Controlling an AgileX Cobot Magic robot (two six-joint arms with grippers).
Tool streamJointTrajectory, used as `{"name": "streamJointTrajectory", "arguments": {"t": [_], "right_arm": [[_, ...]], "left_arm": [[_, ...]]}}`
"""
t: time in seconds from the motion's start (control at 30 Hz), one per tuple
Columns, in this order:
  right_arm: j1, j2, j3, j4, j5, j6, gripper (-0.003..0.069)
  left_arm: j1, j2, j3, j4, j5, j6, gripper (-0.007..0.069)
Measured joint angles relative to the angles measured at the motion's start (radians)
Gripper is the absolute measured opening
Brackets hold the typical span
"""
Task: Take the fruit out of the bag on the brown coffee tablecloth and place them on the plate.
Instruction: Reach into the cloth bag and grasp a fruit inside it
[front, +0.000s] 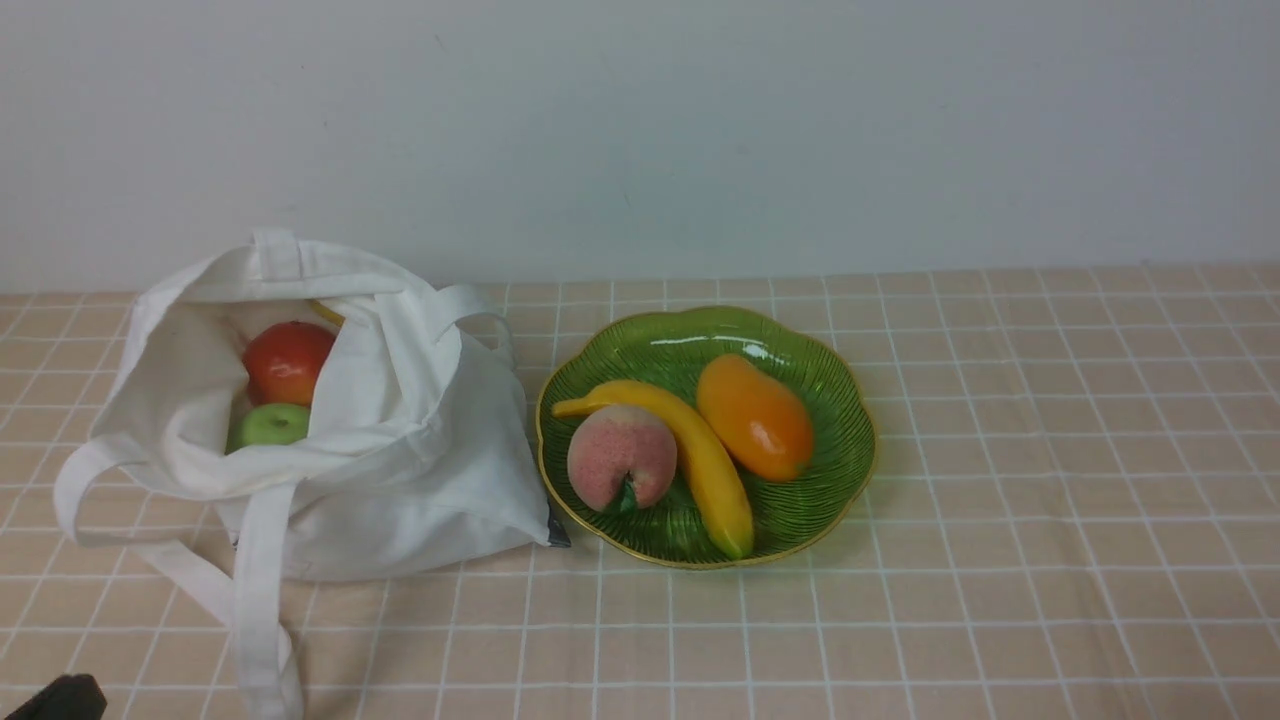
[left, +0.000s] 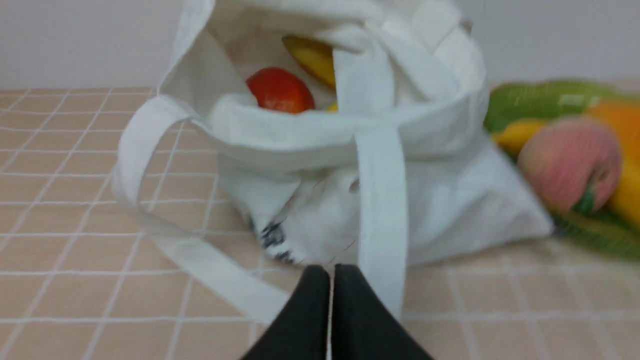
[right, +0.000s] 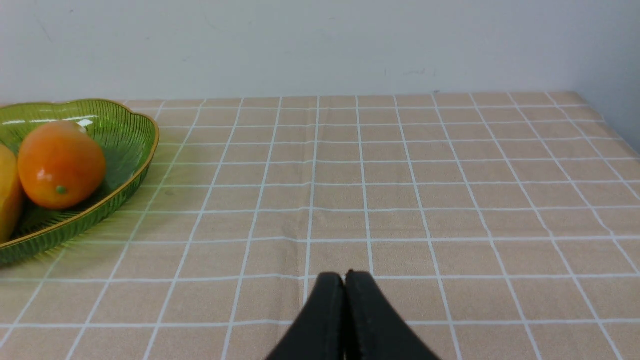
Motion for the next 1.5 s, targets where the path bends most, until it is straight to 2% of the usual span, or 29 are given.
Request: {"name": "streamJointTrajectory", "arguments": {"t": [0.1, 0.13, 0.17, 0.27, 0.33, 0.37, 0.43, 0.57, 0.63, 0.67, 0.73, 0.87, 0.97, 1.2, 1.5], "right_arm": [[0.000, 0.000, 0.000, 0.000, 0.000, -0.003, -0.0014], [0.000, 0.000, 0.000, 0.000, 0.000, -0.003, -0.0014], [0.000, 0.000, 0.000, 0.000, 0.000, -0.003, -0.0014], [0.000, 0.000, 0.000, 0.000, 0.000, -0.003, -0.0014], [0.000, 0.000, 0.000, 0.000, 0.000, -0.003, -0.0014], [0.000, 0.000, 0.000, 0.000, 0.000, -0.003, -0.0014], [0.000, 0.000, 0.000, 0.000, 0.000, -0.004, -0.0014], [0.000, 0.000, 0.000, 0.000, 0.000, -0.004, -0.0014], [0.000, 0.000, 0.000, 0.000, 0.000, -0.004, -0.0014], [0.000, 0.000, 0.000, 0.000, 0.000, -0.004, -0.0014], [0.000, 0.000, 0.000, 0.000, 0.000, -0.004, -0.0014], [0.000, 0.000, 0.000, 0.000, 0.000, -0.004, -0.0014], [0.000, 0.000, 0.000, 0.000, 0.000, -0.004, -0.0014], [0.000, 0.000, 0.000, 0.000, 0.000, -0.004, -0.0014], [0.000, 0.000, 0.000, 0.000, 0.000, -0.004, -0.0014]], "left_arm": [[0.000, 0.000, 0.000, -0.198, -0.091, -0.059, -0.0008], [0.000, 0.000, 0.000, -0.220, -0.096, -0.060, -0.0008], [0.000, 0.000, 0.000, -0.306, -0.144, -0.071, -0.0008], [0.000, 0.000, 0.000, -0.455, -0.233, -0.077, -0.0008], [0.000, 0.000, 0.000, -0.511, -0.283, -0.086, -0.0008], [-0.001, 0.000, -0.003, -0.566, -0.368, -0.101, -0.0008], [-0.005, 0.000, -0.067, -0.594, -0.437, -0.104, -0.0008], [-0.008, 0.022, -0.290, -0.490, -0.390, -0.009, -0.0008], [-0.008, 0.141, -0.503, -0.393, -0.201, 0.082, -0.0008], [-0.008, 0.153, -0.503, -0.386, -0.183, 0.088, -0.0008], [-0.008, 0.298, -0.646, -0.330, 0.022, 0.130, -0.0008], [-0.008, 0.625, -0.870, -0.236, 0.431, 0.147, -0.0008], [-0.008, 0.888, -0.988, -0.136, 0.644, 0.150, -0.0008], [-0.008, 1.313, -1.237, 0.089, 0.833, 0.153, -0.0008], [-0.027, 1.637, -1.470, 0.192, 0.879, 0.170, -0.0008]]}}
